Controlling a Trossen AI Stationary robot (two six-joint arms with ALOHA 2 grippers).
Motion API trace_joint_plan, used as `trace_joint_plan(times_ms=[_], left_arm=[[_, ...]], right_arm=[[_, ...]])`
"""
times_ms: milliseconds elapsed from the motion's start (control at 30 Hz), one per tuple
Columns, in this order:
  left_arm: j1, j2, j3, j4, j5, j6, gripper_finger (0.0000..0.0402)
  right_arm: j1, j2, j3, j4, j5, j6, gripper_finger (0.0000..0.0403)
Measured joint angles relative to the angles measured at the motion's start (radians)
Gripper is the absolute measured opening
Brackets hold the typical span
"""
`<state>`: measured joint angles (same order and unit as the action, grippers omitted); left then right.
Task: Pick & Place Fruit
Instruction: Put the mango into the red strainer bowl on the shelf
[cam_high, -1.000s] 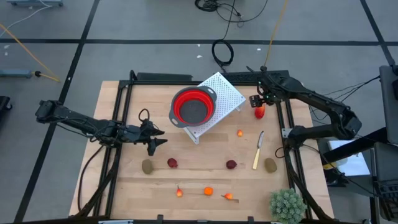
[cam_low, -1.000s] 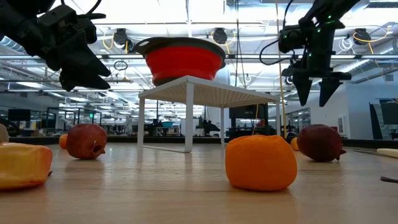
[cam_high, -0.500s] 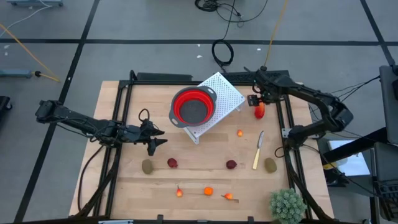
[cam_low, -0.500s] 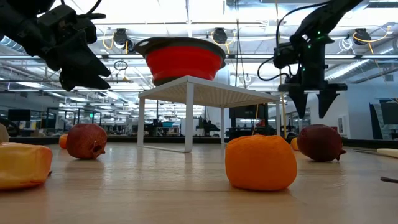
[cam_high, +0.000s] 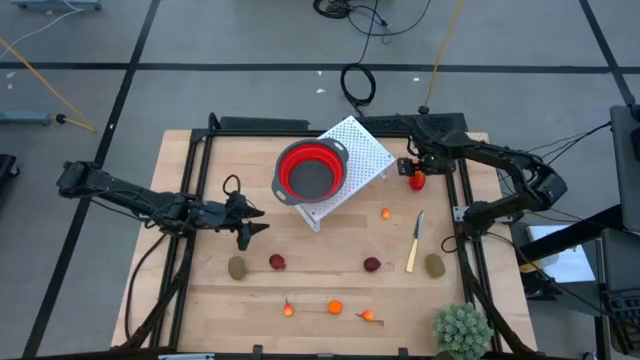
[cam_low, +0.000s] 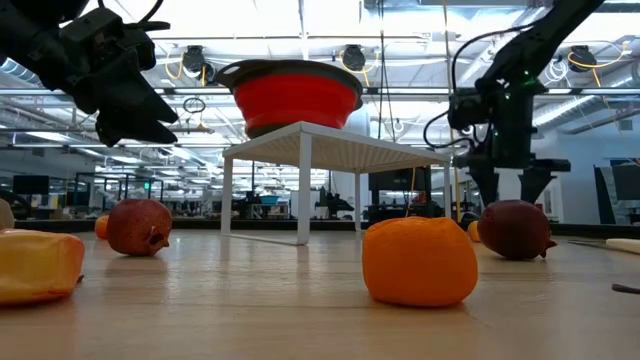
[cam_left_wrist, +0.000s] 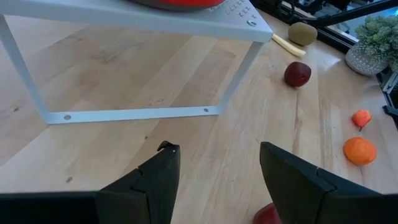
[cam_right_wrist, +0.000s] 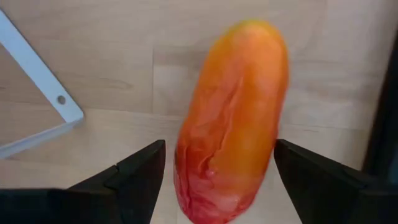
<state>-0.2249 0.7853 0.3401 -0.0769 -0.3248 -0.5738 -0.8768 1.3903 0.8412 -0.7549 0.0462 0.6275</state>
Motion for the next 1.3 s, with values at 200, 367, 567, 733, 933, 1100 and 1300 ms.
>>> trace_joint_plan(times_ms=[200, 367, 567, 733, 933, 1100, 1300], left_arm=[[0.000, 0.000, 0.000, 0.002, 0.000, -0.004, 0.0218], [0.000, 0.000, 0.000, 0.003, 0.000, -0.005, 0.0218], [0.000, 0.000, 0.000, 0.003, 0.000, -0.007, 0.0218], [0.000, 0.000, 0.000, 0.003, 0.000, -0.007, 0.0218], [0.000, 0.000, 0.000, 0.003, 0.000, -0.007, 0.0218], [0.000, 0.000, 0.000, 0.004, 0.000, -0.007, 0.0218], [0.000, 0.000, 0.000, 0.008, 0.000, -0.007, 0.0218]], right_arm=[[0.000, 0.000, -0.066, 0.100, 0.000, 0.009, 0.0295], [0.000, 0.000, -0.102, 0.161, 0.001, 0.034, 0.0294], [0.000, 0.000, -0.105, 0.161, 0.001, 0.055, 0.0264], [0.000, -0.006, -0.105, 0.160, 0.001, 0.068, 0.0220], [0.000, -0.066, -0.105, 0.140, 0.007, 0.089, 0.0212], [0.001, -0.184, -0.105, 0.138, 0.058, 0.124, 0.0215], [0.002, -0.372, -0.105, 0.147, 0.060, 0.172, 0.0213]])
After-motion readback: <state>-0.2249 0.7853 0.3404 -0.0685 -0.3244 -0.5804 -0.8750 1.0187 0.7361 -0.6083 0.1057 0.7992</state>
